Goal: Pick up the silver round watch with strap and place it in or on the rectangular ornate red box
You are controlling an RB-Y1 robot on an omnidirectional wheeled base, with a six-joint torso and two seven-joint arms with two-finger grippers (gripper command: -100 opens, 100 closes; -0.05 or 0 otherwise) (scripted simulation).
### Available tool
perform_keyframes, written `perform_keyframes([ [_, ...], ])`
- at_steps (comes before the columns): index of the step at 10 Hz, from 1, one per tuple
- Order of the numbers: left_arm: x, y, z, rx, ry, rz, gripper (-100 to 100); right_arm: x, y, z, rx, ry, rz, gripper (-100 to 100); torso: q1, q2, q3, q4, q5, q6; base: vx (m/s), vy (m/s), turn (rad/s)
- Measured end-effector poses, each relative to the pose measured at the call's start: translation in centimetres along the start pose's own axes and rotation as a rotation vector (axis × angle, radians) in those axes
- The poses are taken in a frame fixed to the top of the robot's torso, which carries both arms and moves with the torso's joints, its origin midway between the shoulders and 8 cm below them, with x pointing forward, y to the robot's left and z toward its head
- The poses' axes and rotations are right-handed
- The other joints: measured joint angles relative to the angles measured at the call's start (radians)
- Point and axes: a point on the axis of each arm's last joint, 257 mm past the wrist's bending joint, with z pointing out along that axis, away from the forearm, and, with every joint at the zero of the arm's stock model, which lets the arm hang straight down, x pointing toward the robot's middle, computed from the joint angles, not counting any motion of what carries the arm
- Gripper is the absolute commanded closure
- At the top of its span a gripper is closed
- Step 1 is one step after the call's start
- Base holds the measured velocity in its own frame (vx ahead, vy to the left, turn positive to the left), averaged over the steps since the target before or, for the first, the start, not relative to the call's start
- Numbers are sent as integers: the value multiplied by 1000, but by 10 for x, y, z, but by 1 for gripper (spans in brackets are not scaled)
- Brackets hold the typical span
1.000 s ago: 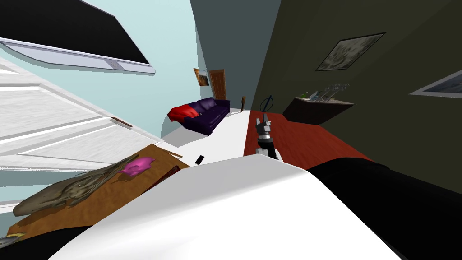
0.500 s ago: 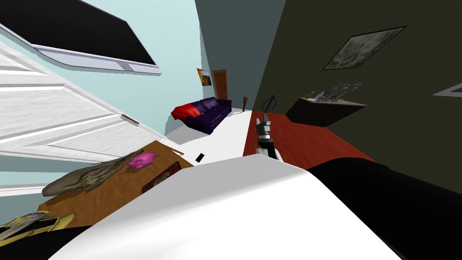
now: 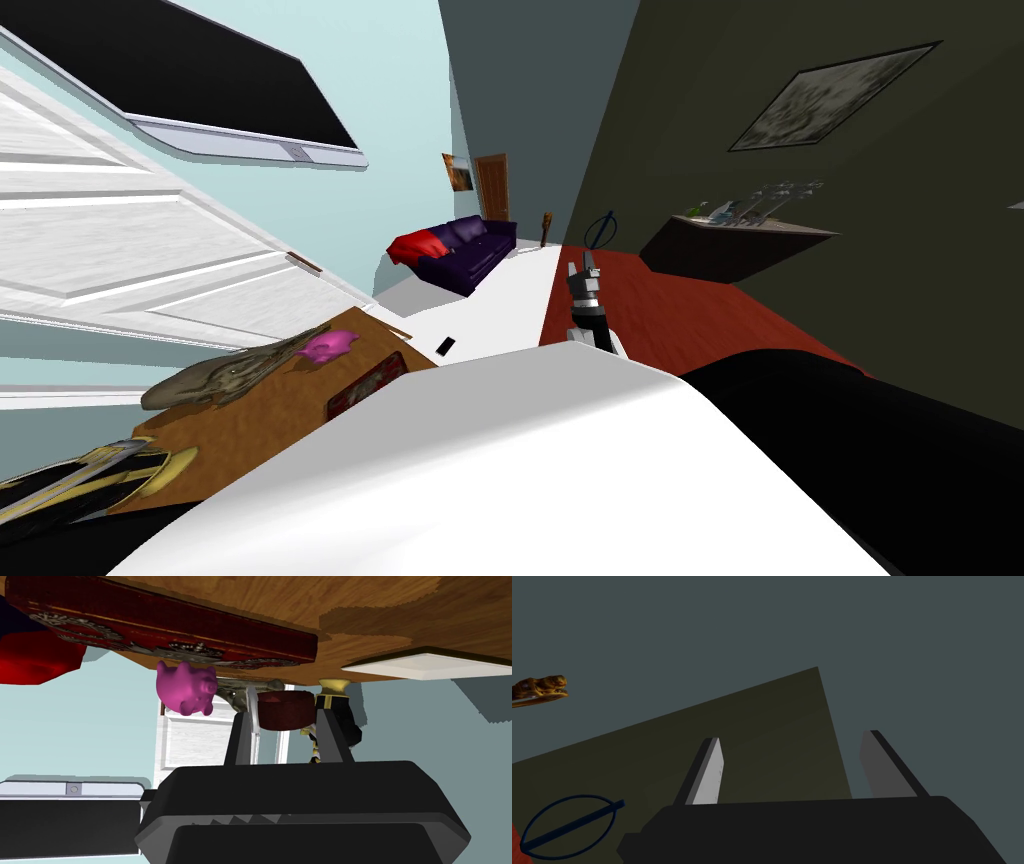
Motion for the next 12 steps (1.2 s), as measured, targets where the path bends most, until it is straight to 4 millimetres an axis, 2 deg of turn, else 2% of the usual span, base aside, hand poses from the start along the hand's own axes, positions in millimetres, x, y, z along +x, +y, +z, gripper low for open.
perform_keyframes([
  [8, -15, -47, 33, -36, -50, -19, 100, 0, 0, 0, 0, 0, 0, 0, 1, -2, -1, 0, 0, 1, 10, 38, 5],
  [12, -22, -80, 49, -54, -70, -25, 100, 0, 0, 0, 0, 0, 0, 0, 2, -4, -2, 0, 0, 2, 27, 54, -10],
])
